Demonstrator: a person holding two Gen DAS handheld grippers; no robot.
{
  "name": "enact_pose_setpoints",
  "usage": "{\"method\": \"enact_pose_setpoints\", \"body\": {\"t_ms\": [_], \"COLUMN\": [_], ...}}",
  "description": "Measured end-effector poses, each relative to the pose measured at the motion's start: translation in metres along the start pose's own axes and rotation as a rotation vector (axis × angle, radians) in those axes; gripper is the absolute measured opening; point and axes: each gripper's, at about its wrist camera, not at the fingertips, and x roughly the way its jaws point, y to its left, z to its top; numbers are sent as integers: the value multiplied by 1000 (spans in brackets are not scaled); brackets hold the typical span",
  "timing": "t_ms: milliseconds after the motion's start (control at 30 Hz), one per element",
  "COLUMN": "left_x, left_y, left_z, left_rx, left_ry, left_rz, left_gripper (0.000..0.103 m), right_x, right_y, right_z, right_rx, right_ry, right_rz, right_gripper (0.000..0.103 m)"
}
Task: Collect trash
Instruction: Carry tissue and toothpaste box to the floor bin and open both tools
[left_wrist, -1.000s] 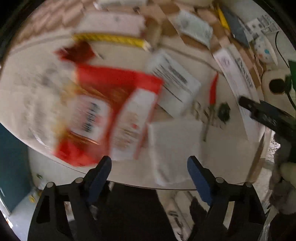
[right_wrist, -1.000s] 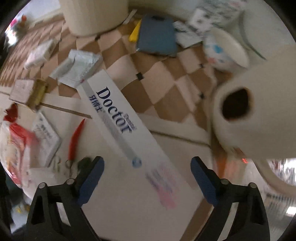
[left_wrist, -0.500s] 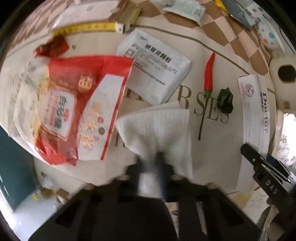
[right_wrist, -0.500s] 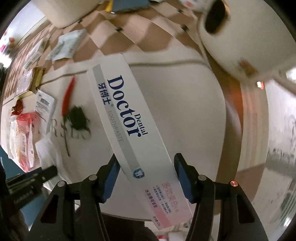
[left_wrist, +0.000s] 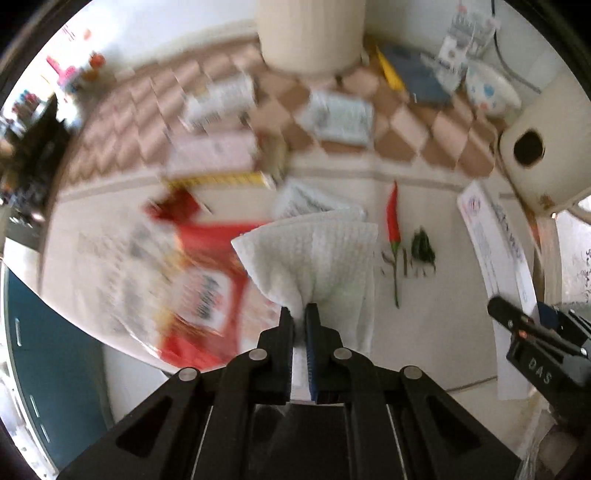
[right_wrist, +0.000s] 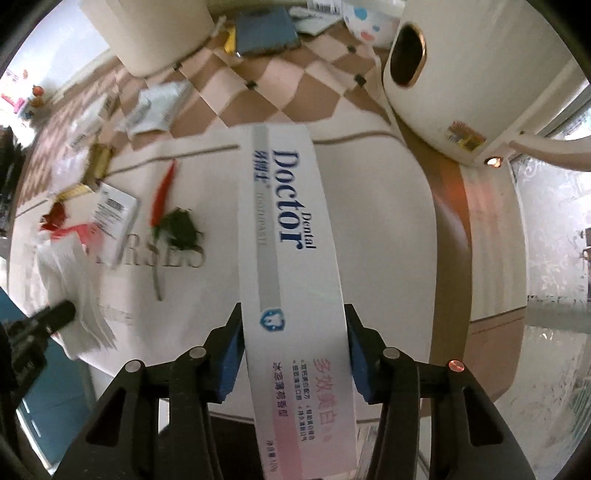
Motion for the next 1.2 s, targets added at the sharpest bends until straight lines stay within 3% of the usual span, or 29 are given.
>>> {"method": "enact_pose_setpoints", "body": {"t_ms": [167,300,467,633,900,1067,1200], "left_x": [-22,-33,-58,-64,-24,44,127], "left_y": [47,99,163,252,391,466,507], "left_z": [8,13,-14,-59,-155,-218,-261], "left_rx": [-34,-90,-181,-297,-522,-671,-768], "left_ry": [-107,-178,-224,-225,-102,32,156], "left_rz": [20,25,39,83,141,112,25], "left_gripper": [3,3,3,3,3,3,3], "right_x": [-49,-90,-120,-129,-96,-37,24], "right_y": [22,62,137,231,386,476,522], "right_z": [2,-3,-15,-45,-123,-180,-217], "right_rx": [-4,-31,-92,-213,-452,-579,-655], "right_ry": [-70,-133,-179,-190,-92,28,117], "right_rz": [31,58,113,182,275,307,286], "right_gripper": [51,50,50,50,50,50,50]}}
